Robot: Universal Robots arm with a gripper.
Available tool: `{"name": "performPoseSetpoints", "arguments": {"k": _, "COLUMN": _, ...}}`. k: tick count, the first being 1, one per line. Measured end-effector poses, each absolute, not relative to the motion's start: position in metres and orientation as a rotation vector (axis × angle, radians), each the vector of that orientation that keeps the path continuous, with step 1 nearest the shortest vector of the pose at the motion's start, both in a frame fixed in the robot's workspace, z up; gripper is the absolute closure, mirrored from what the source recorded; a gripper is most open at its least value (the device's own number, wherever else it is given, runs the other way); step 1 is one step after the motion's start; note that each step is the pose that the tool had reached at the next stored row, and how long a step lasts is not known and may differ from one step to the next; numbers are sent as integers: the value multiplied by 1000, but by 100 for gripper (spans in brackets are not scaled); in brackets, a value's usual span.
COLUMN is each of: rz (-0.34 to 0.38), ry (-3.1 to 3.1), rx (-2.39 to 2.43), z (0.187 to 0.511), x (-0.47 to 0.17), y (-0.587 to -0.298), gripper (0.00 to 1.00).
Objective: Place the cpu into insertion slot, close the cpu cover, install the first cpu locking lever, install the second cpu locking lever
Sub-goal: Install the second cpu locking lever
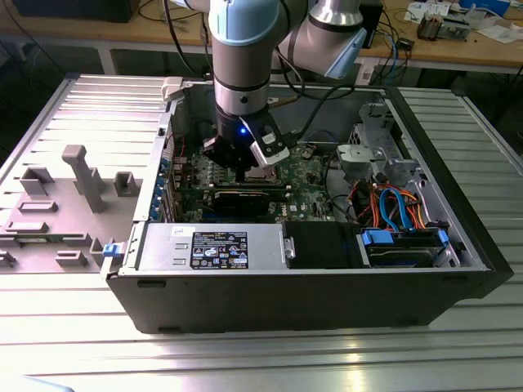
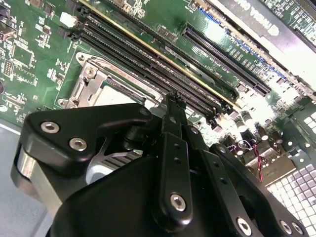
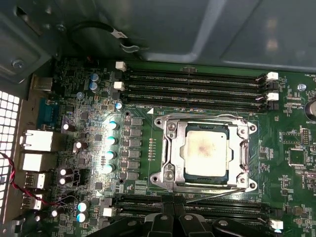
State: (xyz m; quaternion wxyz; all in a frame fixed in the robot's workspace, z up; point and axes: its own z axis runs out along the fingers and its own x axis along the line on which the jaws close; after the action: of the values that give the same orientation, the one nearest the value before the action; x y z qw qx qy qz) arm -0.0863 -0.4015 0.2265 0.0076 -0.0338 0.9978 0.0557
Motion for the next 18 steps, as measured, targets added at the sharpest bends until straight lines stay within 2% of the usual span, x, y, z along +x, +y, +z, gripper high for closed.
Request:
{"name": "performPoseSetpoints", "arguments": {"k": 8, "rz": 223, "ry": 3116, "rx": -105, "z": 226, "x": -93, "y": -403, "gripper": 89}}
{"name": "performPoseSetpoints", "arguments": {"k": 12, "rz": 285, "ry": 3111, "rx": -105, "z": 225, "x": -93, "y": -409, "gripper": 89}}
{"name": "performPoseSetpoints", "arguments": {"k": 18, "rz": 292, "ry": 3110, "rx": -104, "z": 222, "x": -93, "y": -416, "gripper": 89}}
